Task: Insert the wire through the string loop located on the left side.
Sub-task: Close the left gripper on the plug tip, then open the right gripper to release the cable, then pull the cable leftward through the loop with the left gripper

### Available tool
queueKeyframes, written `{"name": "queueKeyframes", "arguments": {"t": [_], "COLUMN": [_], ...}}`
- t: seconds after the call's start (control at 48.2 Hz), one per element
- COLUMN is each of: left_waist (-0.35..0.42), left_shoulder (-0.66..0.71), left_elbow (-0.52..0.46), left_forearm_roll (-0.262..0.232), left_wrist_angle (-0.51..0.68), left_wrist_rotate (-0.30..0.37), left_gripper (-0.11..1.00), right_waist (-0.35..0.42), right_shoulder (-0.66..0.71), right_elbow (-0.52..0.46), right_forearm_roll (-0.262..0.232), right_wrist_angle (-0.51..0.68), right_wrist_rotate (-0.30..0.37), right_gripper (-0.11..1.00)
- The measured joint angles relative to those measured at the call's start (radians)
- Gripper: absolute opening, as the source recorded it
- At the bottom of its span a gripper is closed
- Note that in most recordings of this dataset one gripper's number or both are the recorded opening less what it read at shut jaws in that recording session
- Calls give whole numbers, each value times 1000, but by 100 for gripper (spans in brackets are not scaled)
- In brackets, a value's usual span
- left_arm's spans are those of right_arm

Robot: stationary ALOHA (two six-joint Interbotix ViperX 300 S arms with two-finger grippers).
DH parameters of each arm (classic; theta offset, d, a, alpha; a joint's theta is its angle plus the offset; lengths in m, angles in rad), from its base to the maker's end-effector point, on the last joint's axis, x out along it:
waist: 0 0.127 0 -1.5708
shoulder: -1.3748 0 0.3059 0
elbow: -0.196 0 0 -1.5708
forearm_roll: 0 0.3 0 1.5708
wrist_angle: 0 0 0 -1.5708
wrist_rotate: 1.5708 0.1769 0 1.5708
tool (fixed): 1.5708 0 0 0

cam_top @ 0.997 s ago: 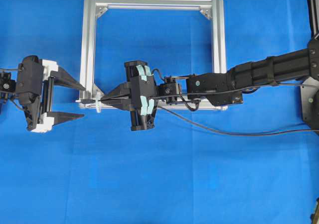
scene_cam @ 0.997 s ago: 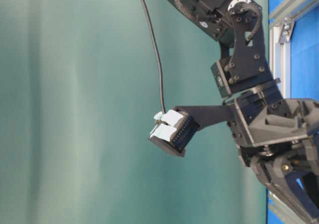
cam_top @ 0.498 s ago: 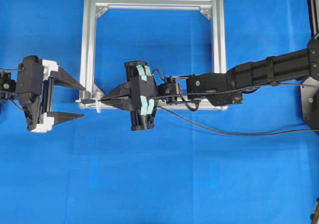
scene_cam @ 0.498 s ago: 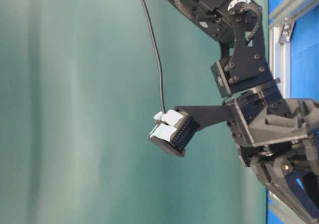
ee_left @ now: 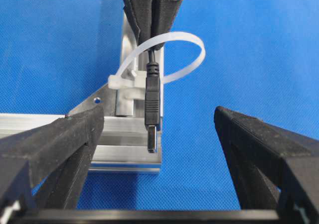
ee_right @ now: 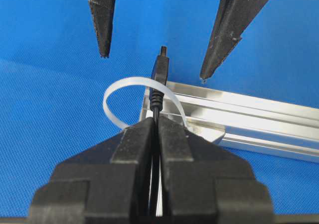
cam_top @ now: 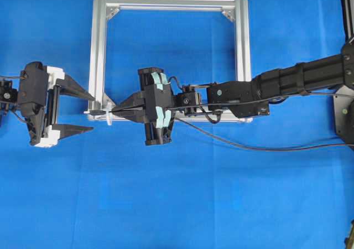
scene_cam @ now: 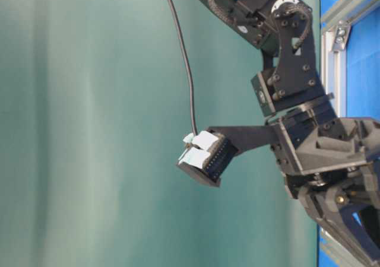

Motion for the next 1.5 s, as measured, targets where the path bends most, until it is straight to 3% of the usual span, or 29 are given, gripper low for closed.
{"name": "queueKeyframes", "arguments": {"t": [0.104,0.187,0.395,0.457,1.225,1.35,1.495], "left_waist": [0,0,0,3,11,11,12], "left_shoulder": [0,0,0,0,0,0,0], "left_elbow": [-2,-6,-6,-6,-11,-9,-11], "left_forearm_roll": [0,0,0,0,0,0,0], "left_wrist_angle": [0,2,2,3,31,32,32], "left_wrist_rotate": [0,0,2,0,0,0,2], "left_gripper": [86,78,18,7,8,8,8], "right_waist": [0,0,0,0,0,0,0], "right_shoulder": [0,0,0,0,0,0,0], "right_elbow": [0,-2,0,0,-6,-8,-8], "right_forearm_roll": [0,0,0,0,0,0,5], "right_wrist_angle": [2,0,2,2,14,25,31], "right_wrist_rotate": [0,0,0,0,0,6,9], "right_gripper": [0,0,0,0,1,23,66]}}
